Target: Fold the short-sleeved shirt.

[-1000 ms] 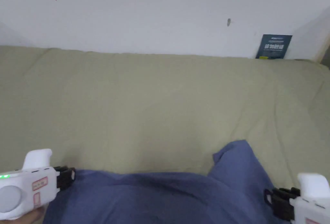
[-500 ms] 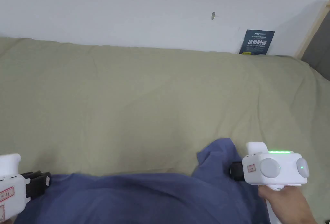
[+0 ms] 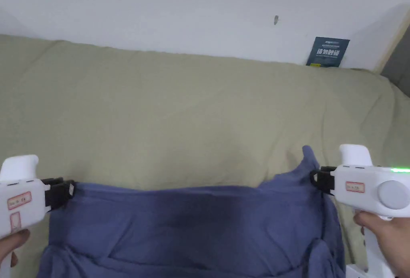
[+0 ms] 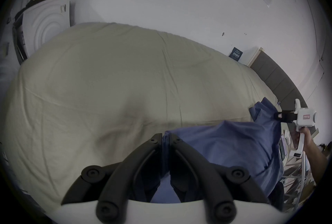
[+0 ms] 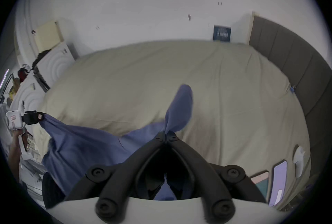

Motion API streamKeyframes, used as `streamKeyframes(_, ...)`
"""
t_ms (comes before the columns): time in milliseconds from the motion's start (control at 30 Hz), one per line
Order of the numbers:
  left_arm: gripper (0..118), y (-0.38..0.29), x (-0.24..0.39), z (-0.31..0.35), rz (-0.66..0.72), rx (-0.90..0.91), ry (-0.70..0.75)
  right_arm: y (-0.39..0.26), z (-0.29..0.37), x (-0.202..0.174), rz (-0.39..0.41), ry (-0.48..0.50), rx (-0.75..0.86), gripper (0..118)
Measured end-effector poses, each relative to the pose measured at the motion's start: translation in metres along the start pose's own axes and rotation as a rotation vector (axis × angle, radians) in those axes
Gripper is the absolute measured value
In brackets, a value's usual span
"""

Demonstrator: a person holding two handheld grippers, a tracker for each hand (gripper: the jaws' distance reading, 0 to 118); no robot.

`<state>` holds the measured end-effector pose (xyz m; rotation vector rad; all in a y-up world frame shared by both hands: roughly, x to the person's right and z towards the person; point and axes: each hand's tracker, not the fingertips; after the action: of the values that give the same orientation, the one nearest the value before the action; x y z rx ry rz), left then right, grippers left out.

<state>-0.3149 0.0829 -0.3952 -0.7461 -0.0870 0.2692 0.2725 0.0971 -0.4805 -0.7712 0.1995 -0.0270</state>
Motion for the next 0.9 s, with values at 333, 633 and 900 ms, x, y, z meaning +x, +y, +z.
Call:
streamKeyframes(333, 8, -0.105, -0.006, 0.124, 0.001, -0.021, -0.039, -0.129, 0.156, -0.021, 0.032, 0.016, 0.056, 1)
streamKeyframes(633, 49, -0.172, -0.018, 0.098, -0.014, -0.122, 0.017, -0.219, 0.135, -0.024, -0.096, -0.078, -0.081, 7)
streamKeyframes(900, 118, -0.187, 0.030, 0.179, -0.167, 0.327, 0.161, -0.218, 0.212, -0.073, -0.044, -0.054, 0.338, 118)
